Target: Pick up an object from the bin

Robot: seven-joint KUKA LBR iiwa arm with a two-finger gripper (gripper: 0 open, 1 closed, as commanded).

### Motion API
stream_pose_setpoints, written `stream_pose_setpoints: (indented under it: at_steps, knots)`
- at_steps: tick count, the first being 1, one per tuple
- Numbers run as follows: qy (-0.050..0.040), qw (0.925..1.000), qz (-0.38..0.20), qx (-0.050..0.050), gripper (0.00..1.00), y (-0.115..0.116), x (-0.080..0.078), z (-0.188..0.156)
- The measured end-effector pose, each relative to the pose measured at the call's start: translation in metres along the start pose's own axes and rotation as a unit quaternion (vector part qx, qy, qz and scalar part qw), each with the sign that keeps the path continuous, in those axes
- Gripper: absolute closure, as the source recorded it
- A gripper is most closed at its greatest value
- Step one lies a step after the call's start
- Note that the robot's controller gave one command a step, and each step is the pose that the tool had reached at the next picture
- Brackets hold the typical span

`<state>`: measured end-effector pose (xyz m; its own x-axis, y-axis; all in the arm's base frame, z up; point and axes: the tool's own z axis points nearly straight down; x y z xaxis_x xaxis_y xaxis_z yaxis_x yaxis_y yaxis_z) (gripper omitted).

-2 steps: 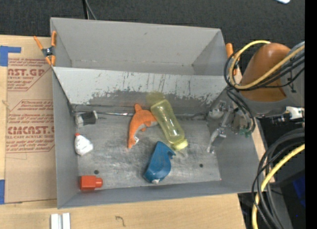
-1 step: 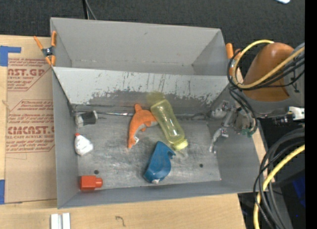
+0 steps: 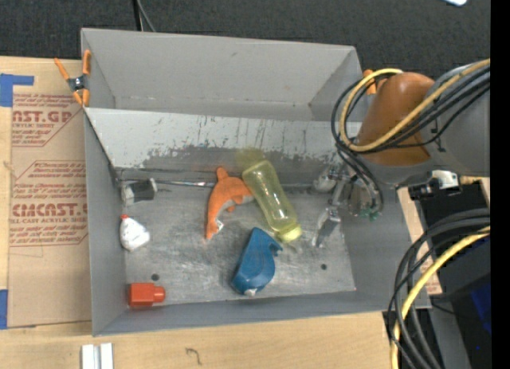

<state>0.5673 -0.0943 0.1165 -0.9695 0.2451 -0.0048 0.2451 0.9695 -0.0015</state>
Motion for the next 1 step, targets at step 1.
stream_pose_setpoints:
  at_steps: [1]
  knots:
    - [0.0024,0.9998,0.021,-0.002,0.0,0.0268,0.0061,0.0208]
